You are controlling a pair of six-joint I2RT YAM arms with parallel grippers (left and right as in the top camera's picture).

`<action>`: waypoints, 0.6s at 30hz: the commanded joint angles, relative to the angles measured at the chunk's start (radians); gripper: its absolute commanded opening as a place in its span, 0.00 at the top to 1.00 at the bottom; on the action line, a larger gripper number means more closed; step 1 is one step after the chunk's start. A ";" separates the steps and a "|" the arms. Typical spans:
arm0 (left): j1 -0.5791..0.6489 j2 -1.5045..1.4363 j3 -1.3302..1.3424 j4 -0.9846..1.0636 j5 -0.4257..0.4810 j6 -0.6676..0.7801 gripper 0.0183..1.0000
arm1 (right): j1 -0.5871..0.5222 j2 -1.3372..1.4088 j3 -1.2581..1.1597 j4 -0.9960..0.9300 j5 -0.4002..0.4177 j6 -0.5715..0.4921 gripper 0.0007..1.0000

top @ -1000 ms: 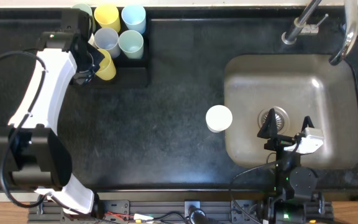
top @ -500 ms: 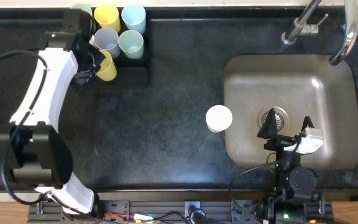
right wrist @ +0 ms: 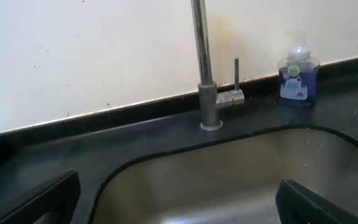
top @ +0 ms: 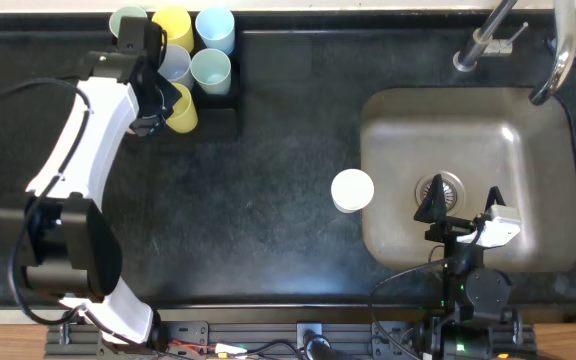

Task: Store Cups

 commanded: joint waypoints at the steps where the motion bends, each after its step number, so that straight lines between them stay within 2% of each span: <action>1: 0.000 0.011 -0.044 0.010 -0.026 -0.024 0.98 | 0.005 -0.006 -0.013 0.005 -0.007 0.005 0.00; 9: 0.002 0.011 -0.045 0.029 -0.026 -0.033 0.98 | 0.005 -0.006 -0.013 0.005 -0.007 0.005 0.00; 10: 0.002 0.011 -0.045 0.030 -0.026 -0.033 0.91 | 0.005 -0.006 -0.013 0.005 -0.007 0.005 0.00; 11: 0.002 0.011 -0.045 0.030 -0.026 -0.033 0.77 | 0.005 -0.006 -0.013 0.005 -0.007 0.005 0.00; 12: 0.002 0.011 -0.045 0.030 -0.026 -0.033 0.57 | 0.005 -0.006 -0.013 0.005 -0.007 0.005 0.00; 13: 0.002 0.011 -0.045 0.029 -0.026 -0.033 0.25 | 0.005 -0.006 -0.013 0.005 -0.007 0.005 0.00; 14: 0.002 0.011 -0.045 0.029 -0.026 -0.033 0.00 | 0.005 -0.006 -0.013 0.005 -0.007 0.005 0.00; 18: 0.002 0.009 -0.045 0.029 -0.024 -0.033 0.00 | 0.005 -0.006 -0.013 0.005 -0.007 0.005 0.00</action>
